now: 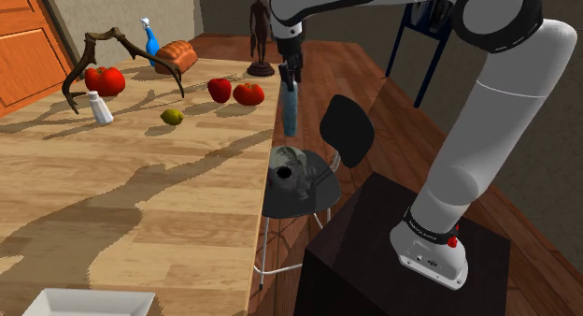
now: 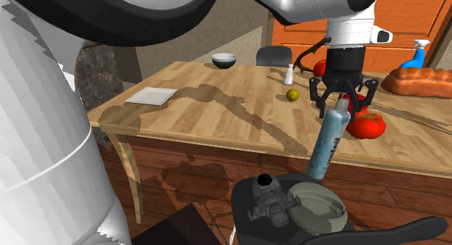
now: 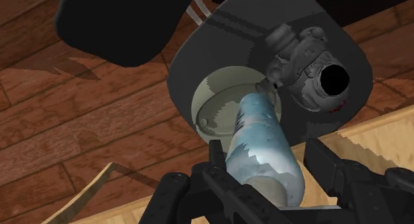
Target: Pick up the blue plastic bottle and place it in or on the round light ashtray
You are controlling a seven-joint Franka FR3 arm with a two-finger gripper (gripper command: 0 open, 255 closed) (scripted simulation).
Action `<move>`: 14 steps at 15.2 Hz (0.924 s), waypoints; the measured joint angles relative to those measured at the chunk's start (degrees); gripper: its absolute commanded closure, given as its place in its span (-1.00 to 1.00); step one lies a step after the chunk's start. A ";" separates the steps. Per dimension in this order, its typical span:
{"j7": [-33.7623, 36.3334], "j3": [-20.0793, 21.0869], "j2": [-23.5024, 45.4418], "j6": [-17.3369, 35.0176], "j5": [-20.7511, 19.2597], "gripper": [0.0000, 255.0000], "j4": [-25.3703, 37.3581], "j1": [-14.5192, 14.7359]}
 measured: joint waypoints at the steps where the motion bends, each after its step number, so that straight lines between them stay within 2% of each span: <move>1: -0.86 -0.37 1.66 -0.76 -0.29 1.00 2.55 -0.37; 4: -1.68 -0.85 2.52 0.12 -0.52 1.00 2.69 -0.89; 14: -0.50 -1.00 3.69 7.07 -0.97 1.00 -3.22 -1.05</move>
